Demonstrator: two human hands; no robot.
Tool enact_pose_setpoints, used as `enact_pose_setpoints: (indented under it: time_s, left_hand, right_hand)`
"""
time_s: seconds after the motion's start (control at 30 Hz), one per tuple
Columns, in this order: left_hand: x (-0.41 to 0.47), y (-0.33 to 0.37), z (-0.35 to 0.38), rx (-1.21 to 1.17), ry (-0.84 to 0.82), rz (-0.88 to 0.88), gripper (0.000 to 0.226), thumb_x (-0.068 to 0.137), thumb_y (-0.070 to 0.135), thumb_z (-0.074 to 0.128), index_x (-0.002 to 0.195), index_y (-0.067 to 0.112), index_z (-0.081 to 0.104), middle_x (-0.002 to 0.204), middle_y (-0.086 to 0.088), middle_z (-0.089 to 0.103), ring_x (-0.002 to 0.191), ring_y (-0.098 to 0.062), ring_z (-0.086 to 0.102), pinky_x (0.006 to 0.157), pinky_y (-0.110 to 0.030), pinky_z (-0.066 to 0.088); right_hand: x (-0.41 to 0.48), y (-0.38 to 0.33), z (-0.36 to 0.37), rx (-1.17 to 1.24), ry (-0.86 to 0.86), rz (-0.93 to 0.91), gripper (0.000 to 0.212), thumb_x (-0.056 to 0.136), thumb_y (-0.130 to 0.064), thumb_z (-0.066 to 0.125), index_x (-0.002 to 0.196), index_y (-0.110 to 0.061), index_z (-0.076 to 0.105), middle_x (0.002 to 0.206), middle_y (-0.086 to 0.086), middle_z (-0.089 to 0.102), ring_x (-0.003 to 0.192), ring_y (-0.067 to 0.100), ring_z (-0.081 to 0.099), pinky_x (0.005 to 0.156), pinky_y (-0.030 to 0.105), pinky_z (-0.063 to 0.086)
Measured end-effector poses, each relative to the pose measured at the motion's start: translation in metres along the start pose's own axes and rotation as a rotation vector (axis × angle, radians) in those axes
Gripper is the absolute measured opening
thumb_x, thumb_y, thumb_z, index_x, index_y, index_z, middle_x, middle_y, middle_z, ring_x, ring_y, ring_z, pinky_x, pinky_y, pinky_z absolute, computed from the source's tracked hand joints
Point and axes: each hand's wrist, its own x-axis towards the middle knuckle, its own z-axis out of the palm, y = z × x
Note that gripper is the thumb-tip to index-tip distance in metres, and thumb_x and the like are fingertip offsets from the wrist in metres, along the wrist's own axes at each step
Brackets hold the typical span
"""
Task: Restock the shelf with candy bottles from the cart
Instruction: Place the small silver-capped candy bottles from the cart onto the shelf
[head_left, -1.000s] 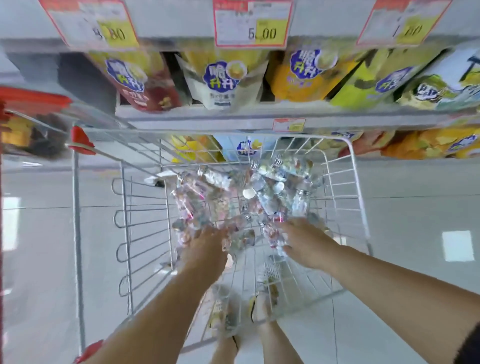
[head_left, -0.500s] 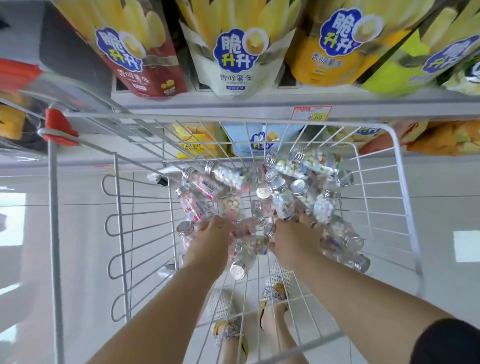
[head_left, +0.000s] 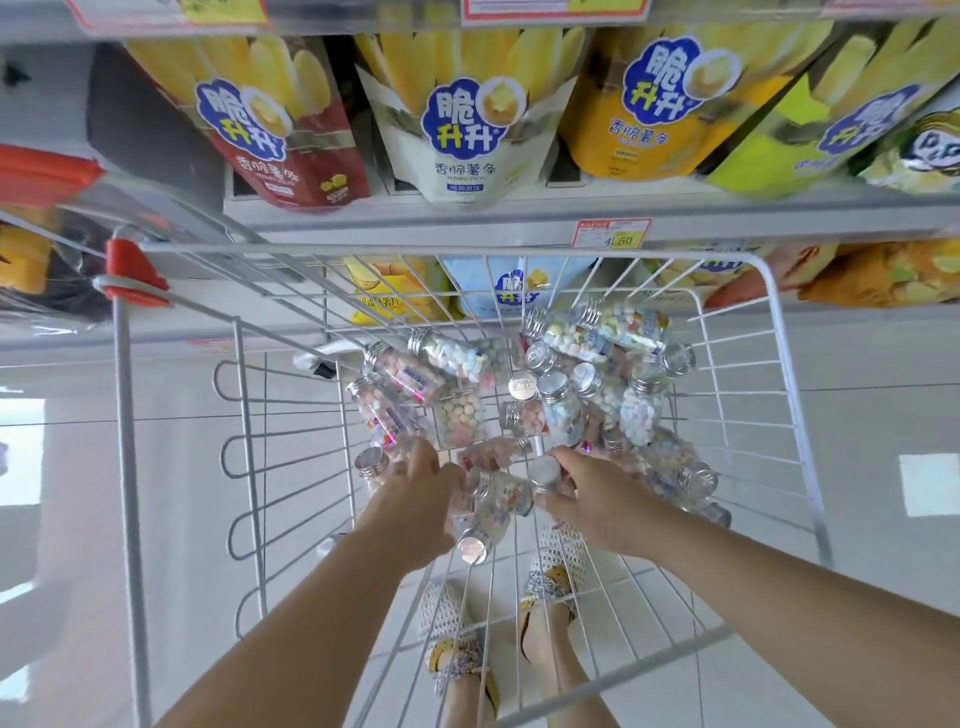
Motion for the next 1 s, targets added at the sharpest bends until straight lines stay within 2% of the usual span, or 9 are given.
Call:
enact_pose_setpoints:
  time_s: [0.1,0.17,0.27,0.4,0.47,0.63,0.77,0.9,1.0]
  left_hand:
    - [-0.007,0.002,0.004,0.108,-0.097,0.055,0.087,0.081,0.009,0.074,0.151,0.024,0.024,0.14,-0.009,0.016,0.109,-0.029,0.058,0.087,-0.031,0.056]
    - [-0.012,0.001,0.005,0.21,-0.11,0.074,0.093,0.084,-0.004,0.062,0.155,0.024,0.009,0.154,-0.01,-0.001,0.122,-0.034,0.052,0.086,-0.032,0.056]
    - [-0.016,0.0,0.007,0.334,-0.104,0.116,0.094,0.087,-0.011,0.049,0.156,0.02,-0.006,0.162,-0.01,-0.01,0.131,-0.035,0.045,0.084,-0.036,0.056]
    - [-0.013,-0.008,0.015,0.333,-0.061,0.149,0.092,0.082,-0.008,0.05,0.155,0.018,0.001,0.148,-0.008,0.022,0.112,-0.027,0.057,0.075,-0.032,0.056]
    - [-0.012,-0.011,0.017,0.293,-0.06,0.152,0.091,0.08,-0.004,0.053,0.154,0.019,0.004,0.145,-0.008,0.023,0.105,-0.027,0.061,0.07,-0.029,0.055]
    - [-0.011,-0.005,0.022,0.175,-0.047,0.083,0.088,0.078,0.005,0.062,0.148,0.029,0.013,0.142,-0.007,0.019,0.086,-0.025,0.065,0.063,-0.031,0.056]
    - [-0.013,0.001,0.023,0.091,-0.038,0.045,0.081,0.08,0.01,0.066,0.146,0.029,0.024,0.14,-0.005,0.023,0.1,-0.023,0.061,0.074,-0.028,0.056]
    - [-0.021,0.001,0.021,0.049,-0.043,0.022,0.079,0.083,0.013,0.065,0.147,0.034,0.025,0.139,-0.003,0.025,0.109,-0.023,0.059,0.079,-0.027,0.055]
    - [-0.033,0.002,0.015,0.01,-0.024,0.012,0.068,0.082,0.013,0.064,0.14,0.034,0.035,0.139,-0.002,0.026,0.103,-0.023,0.061,0.075,-0.029,0.056]
  right_hand:
    - [-0.006,-0.008,-0.005,0.056,0.023,0.042,0.017,0.097,-0.036,0.056,0.109,-0.026,0.052,0.086,-0.005,0.062,0.069,0.016,0.056,0.061,0.031,0.044]
    - [-0.008,-0.011,-0.008,0.074,0.042,0.07,0.03,0.097,-0.038,0.056,0.121,-0.021,0.052,0.097,0.001,0.065,0.082,0.022,0.063,0.066,0.037,0.049]
    - [-0.011,-0.014,-0.011,0.073,0.046,0.097,0.057,0.099,-0.041,0.055,0.148,-0.021,0.035,0.106,-0.007,0.055,0.084,0.002,0.053,0.061,0.023,0.04]
    - [-0.012,-0.015,-0.015,0.086,0.05,0.093,0.043,0.099,-0.038,0.055,0.137,-0.021,0.045,0.093,-0.01,0.054,0.074,0.006,0.051,0.058,0.021,0.038]
    - [-0.013,-0.016,-0.017,0.087,0.052,0.108,0.036,0.099,-0.039,0.055,0.129,-0.021,0.049,0.097,-0.005,0.057,0.078,0.008,0.053,0.064,0.022,0.041]
    - [-0.018,-0.017,-0.019,0.097,0.056,0.108,0.059,0.099,-0.041,0.054,0.15,-0.018,0.033,0.114,-0.002,0.057,0.095,0.013,0.056,0.069,0.013,0.039]
    - [-0.02,-0.017,-0.019,0.114,0.062,0.109,0.064,0.099,-0.043,0.054,0.153,-0.021,0.028,0.129,-0.001,0.055,0.099,0.01,0.051,0.07,0.017,0.039]
    - [-0.025,-0.016,-0.021,0.186,0.087,0.092,0.039,0.097,-0.041,0.057,0.131,-0.022,0.051,0.11,-0.008,0.064,0.097,0.011,0.063,0.079,0.026,0.048]
    - [-0.034,-0.019,-0.027,0.23,0.115,0.077,0.033,0.097,-0.04,0.058,0.126,-0.026,0.051,0.105,-0.007,0.065,0.097,0.014,0.064,0.086,0.032,0.05]
